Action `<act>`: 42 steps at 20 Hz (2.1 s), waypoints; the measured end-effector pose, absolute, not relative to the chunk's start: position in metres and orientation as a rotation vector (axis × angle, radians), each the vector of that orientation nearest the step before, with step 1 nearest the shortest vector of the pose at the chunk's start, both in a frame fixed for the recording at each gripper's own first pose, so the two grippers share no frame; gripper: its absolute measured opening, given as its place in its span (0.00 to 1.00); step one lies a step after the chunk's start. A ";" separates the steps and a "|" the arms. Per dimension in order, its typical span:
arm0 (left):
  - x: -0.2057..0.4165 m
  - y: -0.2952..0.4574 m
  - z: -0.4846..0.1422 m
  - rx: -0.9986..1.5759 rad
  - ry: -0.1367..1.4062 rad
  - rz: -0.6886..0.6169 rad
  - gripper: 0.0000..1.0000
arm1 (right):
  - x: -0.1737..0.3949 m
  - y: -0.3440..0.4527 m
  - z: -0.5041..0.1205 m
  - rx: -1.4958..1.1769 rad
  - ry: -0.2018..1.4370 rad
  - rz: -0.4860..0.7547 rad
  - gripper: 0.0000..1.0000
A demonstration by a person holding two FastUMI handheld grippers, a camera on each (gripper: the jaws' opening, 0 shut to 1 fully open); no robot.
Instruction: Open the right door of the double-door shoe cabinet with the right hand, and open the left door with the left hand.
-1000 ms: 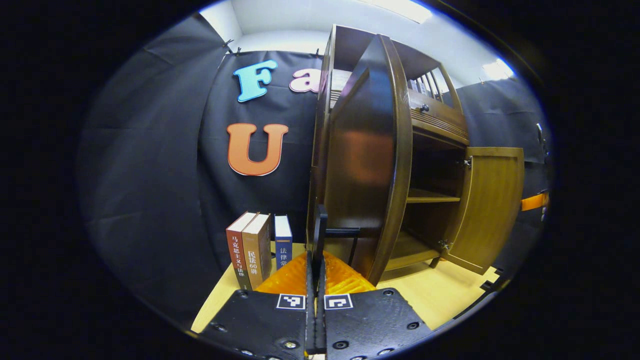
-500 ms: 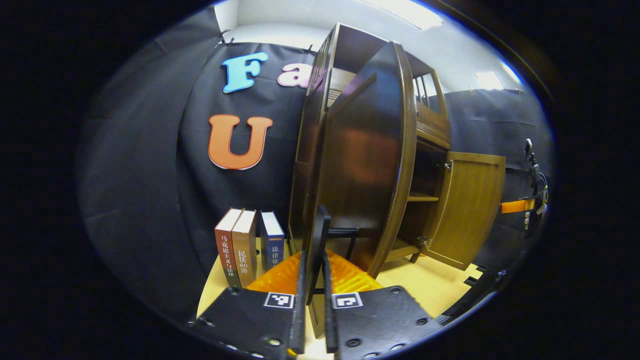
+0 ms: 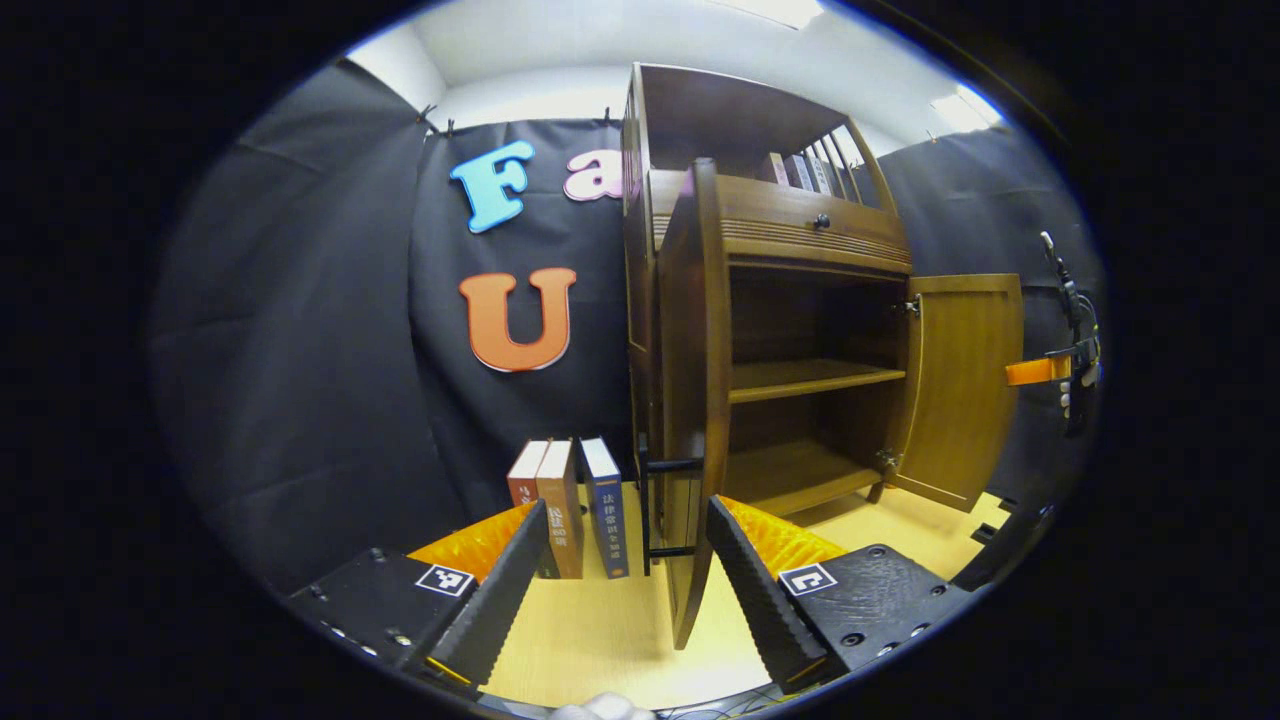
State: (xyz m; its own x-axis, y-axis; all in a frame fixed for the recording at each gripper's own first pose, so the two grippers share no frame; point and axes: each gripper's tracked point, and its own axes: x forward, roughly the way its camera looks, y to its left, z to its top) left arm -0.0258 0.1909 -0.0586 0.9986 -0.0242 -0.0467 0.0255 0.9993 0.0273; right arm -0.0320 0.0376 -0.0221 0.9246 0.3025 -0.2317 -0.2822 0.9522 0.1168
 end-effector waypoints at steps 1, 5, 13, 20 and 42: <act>-0.032 0.189 -0.050 0.032 0.036 0.016 0.95 | -0.031 0.039 -0.022 0.078 0.247 0.302 1.00; -0.048 0.145 -0.006 0.032 -0.031 0.047 0.94 | -0.033 0.043 -0.022 0.074 0.239 0.318 1.00; -0.031 0.047 0.012 -0.082 0.001 0.017 0.95 | -0.033 0.038 -0.004 0.109 0.184 0.284 1.00; -0.019 0.005 -0.023 -0.063 0.080 0.023 0.96 | -0.039 0.011 -0.006 0.094 0.160 0.188 1.00; -0.032 -0.015 -0.011 -0.012 0.076 -0.029 0.95 | -0.052 0.008 -0.003 0.113 0.130 0.145 1.00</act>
State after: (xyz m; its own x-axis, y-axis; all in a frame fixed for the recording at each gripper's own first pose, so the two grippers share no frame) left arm -0.0325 -0.0149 -0.0110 0.9967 -0.0295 -0.0761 0.0285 0.9995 -0.0134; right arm -0.0524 0.0082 -0.0031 0.9811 0.1515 -0.1206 -0.1368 0.9831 0.1217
